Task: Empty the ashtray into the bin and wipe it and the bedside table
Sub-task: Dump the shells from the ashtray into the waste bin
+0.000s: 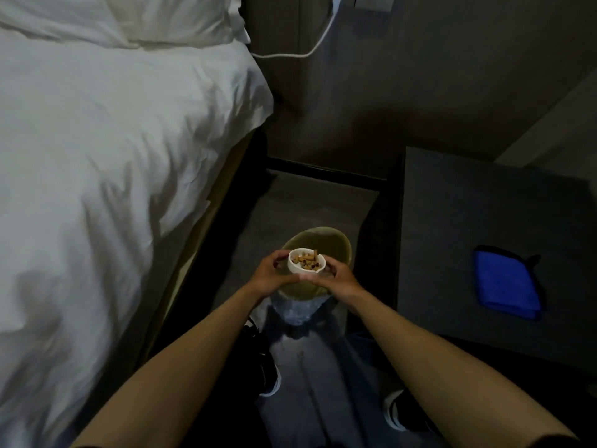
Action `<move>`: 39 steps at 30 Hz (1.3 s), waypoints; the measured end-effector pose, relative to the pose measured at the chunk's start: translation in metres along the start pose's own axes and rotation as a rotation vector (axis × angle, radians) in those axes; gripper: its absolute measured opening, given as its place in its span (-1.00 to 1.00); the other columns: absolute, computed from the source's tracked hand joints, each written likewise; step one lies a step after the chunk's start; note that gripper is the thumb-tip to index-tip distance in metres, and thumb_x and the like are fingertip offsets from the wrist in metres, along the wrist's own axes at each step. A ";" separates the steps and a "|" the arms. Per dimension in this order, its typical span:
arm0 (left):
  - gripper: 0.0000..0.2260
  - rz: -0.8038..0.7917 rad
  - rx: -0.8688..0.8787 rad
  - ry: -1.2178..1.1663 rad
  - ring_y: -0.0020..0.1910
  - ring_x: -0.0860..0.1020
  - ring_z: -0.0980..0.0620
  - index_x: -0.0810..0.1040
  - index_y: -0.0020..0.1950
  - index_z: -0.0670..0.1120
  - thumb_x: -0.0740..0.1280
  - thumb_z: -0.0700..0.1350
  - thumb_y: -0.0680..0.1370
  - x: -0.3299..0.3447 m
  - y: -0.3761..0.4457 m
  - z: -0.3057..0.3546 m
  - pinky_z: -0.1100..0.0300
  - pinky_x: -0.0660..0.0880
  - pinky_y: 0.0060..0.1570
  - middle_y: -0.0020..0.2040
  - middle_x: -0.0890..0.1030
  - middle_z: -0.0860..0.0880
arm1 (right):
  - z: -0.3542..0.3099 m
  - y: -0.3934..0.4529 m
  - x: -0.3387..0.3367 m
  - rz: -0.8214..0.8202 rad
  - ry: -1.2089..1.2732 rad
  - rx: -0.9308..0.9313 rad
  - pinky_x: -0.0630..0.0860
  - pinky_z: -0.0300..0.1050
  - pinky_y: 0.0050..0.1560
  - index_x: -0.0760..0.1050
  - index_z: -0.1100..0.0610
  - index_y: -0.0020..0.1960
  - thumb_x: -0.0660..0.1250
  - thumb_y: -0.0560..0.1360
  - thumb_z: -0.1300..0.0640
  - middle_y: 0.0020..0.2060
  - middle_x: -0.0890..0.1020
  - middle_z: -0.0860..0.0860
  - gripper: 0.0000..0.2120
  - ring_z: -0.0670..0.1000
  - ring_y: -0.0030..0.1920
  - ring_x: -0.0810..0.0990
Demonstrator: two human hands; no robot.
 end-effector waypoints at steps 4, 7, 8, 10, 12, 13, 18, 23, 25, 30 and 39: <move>-0.41 -0.019 -0.092 -0.017 0.21 0.55 0.03 0.55 0.27 0.06 0.65 -0.06 0.29 0.010 0.014 -0.035 0.32 0.54 0.06 0.23 0.60 0.02 | 0.032 0.010 0.003 0.047 0.074 0.095 0.57 -0.15 0.18 0.51 0.05 0.32 0.61 0.33 0.13 0.14 0.64 -0.03 -0.41 -0.06 0.13 0.60; -0.49 -0.047 -0.169 -0.036 0.21 0.58 -0.02 0.54 0.23 0.11 0.62 -0.05 0.34 0.018 0.021 -0.057 0.07 0.57 0.20 0.22 0.62 -0.03 | 0.056 0.020 0.004 0.065 0.120 0.160 0.55 0.00 0.27 0.55 0.06 0.32 0.64 0.30 0.06 0.19 0.66 0.02 -0.38 0.02 0.19 0.63; -0.51 -0.045 -0.193 -0.051 0.20 0.59 -0.03 0.54 0.24 0.08 0.60 -0.08 0.37 0.021 0.023 -0.062 0.07 0.57 0.21 0.22 0.63 -0.06 | 0.063 0.023 0.003 0.083 0.141 0.185 0.56 0.00 0.27 0.55 0.09 0.32 0.62 0.33 0.07 0.18 0.67 0.04 -0.41 0.03 0.18 0.64; -0.54 -0.030 -0.234 -0.112 0.17 0.61 -0.02 0.55 0.27 -0.02 0.58 -0.10 0.41 0.028 0.027 -0.068 0.13 0.55 0.19 0.19 0.65 -0.09 | 0.070 0.025 0.002 0.136 0.179 0.207 0.58 -0.07 0.22 0.56 0.16 0.31 0.55 0.42 0.13 0.16 0.68 0.08 -0.51 0.04 0.14 0.66; -0.60 -0.030 -0.290 -0.170 0.13 0.62 0.00 0.58 0.23 -0.08 0.57 -0.08 0.43 0.036 0.027 -0.071 0.20 0.54 0.14 0.11 0.66 -0.06 | 0.078 0.029 0.002 0.158 0.209 0.225 0.59 -0.10 0.18 0.58 0.17 0.27 0.53 0.45 0.09 0.13 0.69 0.10 -0.57 0.04 0.10 0.68; -0.64 -0.040 -0.317 -0.194 0.11 0.63 0.01 0.61 0.17 -0.08 0.57 -0.04 0.42 0.039 0.027 -0.073 0.20 0.54 0.15 0.08 0.68 -0.03 | 0.083 0.032 0.003 0.163 0.221 0.236 0.60 -0.06 0.19 0.60 0.15 0.25 0.54 0.43 0.04 0.11 0.70 0.09 -0.57 0.04 0.08 0.69; -0.30 -0.050 -0.383 -0.208 0.04 0.68 0.01 0.70 0.11 -0.02 0.60 0.36 0.11 0.047 0.033 -0.074 0.05 0.60 0.16 0.02 0.73 0.02 | 0.089 0.043 -0.002 0.186 0.239 0.301 0.60 0.03 0.18 0.60 0.06 0.23 0.52 0.40 -0.16 0.07 0.71 0.04 -0.51 0.05 0.06 0.69; -0.39 0.042 -0.412 -0.298 0.06 0.65 -0.03 0.68 0.13 0.00 0.58 0.32 0.20 0.046 0.042 -0.055 0.06 0.59 0.11 0.07 0.71 -0.02 | 0.067 0.056 -0.010 0.218 0.229 0.276 0.61 -0.05 0.06 0.57 0.07 0.24 0.44 0.45 -0.21 0.09 0.68 0.06 -0.51 0.05 0.05 0.67; -0.22 0.058 -0.469 -0.288 0.12 0.62 -0.04 0.63 0.21 0.01 0.55 0.42 0.13 0.051 0.040 -0.058 0.01 0.55 0.19 0.16 0.67 -0.02 | 0.070 0.057 -0.009 0.245 0.240 0.315 0.61 -0.04 0.06 0.51 0.07 0.31 0.44 0.45 -0.21 0.16 0.64 0.07 -0.46 0.07 0.09 0.64; -0.03 0.092 -0.570 -0.291 0.21 0.58 -0.10 0.52 0.36 -0.03 0.56 0.43 0.07 0.062 0.027 -0.078 -0.06 0.49 0.31 0.26 0.60 -0.05 | 0.094 0.046 -0.001 0.287 0.277 0.444 0.52 0.09 0.29 0.42 0.11 0.39 0.47 0.44 -0.18 0.27 0.58 0.11 -0.36 0.17 0.22 0.58; -0.09 0.062 -0.499 -0.322 0.15 0.62 -0.08 0.55 0.32 -0.01 0.57 0.41 0.09 0.052 0.025 -0.050 -0.06 0.51 0.27 0.21 0.64 -0.06 | 0.068 0.046 -0.006 0.278 0.235 0.430 0.54 0.08 0.24 0.42 0.07 0.37 0.48 0.39 -0.24 0.24 0.60 0.10 -0.32 0.16 0.18 0.61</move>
Point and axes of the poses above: each hand's wrist, its own y-axis towards the middle knuckle, its own x-axis out of the palm, z = x × y, the point moved 7 cm from there along y, towards the middle knuckle
